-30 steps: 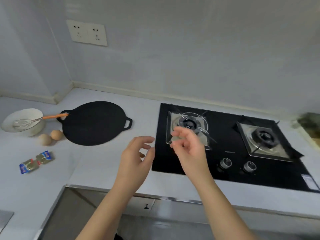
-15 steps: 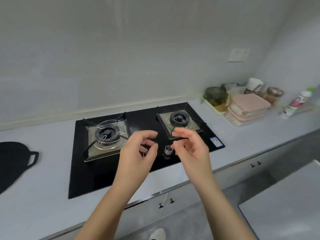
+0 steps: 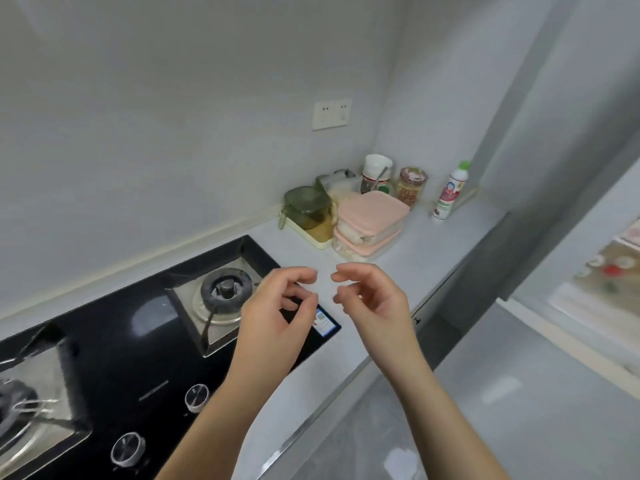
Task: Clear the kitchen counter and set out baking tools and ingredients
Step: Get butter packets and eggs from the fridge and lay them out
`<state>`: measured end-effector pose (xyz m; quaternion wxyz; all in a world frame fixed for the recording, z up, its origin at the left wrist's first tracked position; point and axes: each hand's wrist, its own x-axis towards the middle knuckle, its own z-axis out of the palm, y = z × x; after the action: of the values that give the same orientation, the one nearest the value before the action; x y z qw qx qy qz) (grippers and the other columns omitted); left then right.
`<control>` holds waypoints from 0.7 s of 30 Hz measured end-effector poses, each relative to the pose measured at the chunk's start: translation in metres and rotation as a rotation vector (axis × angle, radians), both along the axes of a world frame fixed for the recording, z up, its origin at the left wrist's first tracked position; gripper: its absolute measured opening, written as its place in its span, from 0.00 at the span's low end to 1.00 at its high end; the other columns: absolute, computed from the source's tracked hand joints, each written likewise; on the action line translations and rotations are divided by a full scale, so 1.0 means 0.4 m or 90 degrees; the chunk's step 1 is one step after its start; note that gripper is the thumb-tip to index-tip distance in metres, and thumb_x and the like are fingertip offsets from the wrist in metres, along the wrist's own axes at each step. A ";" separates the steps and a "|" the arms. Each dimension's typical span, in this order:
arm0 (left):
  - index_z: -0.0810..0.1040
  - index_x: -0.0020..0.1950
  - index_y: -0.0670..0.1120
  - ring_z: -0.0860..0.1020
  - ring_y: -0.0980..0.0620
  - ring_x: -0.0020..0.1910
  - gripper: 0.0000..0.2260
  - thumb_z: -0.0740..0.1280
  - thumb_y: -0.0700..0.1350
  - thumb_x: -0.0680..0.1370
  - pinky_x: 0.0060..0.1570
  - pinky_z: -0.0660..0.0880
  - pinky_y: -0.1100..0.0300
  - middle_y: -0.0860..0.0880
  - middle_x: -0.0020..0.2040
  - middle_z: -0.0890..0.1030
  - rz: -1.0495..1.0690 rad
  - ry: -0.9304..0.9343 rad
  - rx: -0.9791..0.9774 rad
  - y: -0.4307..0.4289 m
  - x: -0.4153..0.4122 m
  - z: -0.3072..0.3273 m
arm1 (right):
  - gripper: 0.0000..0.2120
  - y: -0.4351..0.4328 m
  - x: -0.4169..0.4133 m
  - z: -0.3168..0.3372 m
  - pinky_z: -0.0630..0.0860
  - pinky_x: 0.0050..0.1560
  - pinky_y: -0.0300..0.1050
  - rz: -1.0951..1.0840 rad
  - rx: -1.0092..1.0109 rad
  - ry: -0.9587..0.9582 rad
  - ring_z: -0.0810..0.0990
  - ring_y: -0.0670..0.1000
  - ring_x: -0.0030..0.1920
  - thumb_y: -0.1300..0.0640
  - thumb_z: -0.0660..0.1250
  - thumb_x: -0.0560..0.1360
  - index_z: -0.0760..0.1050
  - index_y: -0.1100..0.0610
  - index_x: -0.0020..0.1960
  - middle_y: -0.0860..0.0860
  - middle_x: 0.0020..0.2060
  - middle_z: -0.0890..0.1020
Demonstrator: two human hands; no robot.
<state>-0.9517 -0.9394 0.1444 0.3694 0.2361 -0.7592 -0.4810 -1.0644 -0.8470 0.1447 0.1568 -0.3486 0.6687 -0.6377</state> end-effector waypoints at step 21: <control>0.79 0.51 0.53 0.78 0.59 0.46 0.13 0.67 0.35 0.75 0.44 0.72 0.72 0.57 0.48 0.81 -0.359 0.092 -0.012 0.478 -0.885 0.065 | 0.18 0.587 -0.713 0.078 0.76 0.44 0.40 -0.434 -0.075 0.063 0.80 0.56 0.42 0.72 0.63 0.74 0.79 0.49 0.48 0.47 0.43 0.84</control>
<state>-1.3058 -0.7481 0.1704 0.2763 -0.0225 -0.7711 -0.5733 -1.3495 -0.6122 0.1759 -0.1182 -0.1446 0.7153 -0.6734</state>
